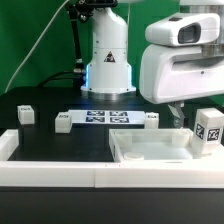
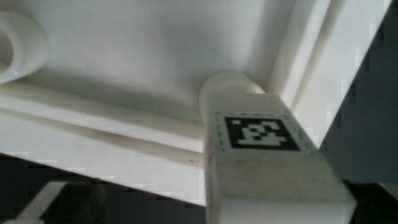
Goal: Assemble one leg
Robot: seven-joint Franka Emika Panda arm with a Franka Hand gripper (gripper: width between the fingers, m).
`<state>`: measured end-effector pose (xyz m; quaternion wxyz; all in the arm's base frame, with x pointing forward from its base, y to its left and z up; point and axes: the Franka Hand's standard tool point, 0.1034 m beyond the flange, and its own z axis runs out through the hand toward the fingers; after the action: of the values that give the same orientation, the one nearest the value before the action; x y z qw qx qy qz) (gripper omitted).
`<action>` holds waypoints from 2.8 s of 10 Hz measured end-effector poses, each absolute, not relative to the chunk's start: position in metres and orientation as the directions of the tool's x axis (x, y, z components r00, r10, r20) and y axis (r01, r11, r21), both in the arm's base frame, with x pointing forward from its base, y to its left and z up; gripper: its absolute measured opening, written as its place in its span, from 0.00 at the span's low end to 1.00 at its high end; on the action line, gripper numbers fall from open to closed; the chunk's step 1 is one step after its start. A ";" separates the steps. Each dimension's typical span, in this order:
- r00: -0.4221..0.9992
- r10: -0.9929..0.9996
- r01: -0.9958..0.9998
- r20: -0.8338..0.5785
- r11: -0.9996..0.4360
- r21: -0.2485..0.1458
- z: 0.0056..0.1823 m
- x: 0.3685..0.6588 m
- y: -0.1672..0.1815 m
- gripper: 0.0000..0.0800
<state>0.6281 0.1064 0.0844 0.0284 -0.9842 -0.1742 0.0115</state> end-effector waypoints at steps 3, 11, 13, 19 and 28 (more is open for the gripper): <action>0.939 0.344 0.342 -0.013 -0.938 -0.060 0.084 0.628 0.106 0.52; 0.979 -0.203 -0.201 0.022 -0.978 -0.061 0.083 0.627 0.117 0.36; 0.899 -0.438 -0.436 0.007 -0.897 -0.070 0.083 0.627 0.116 0.36; 0.520 -0.853 -0.853 -0.042 -0.517 -0.064 0.082 0.626 0.113 0.36; 0.950 -0.313 -0.311 0.009 -0.948 -0.070 0.081 0.627 0.112 0.81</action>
Offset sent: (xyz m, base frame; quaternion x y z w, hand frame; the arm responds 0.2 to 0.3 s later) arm 0.0000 0.0000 0.0000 0.0000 0.0000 0.0000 1.0000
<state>0.6266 0.1123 0.0810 0.0338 -0.9868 0.1581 -0.0102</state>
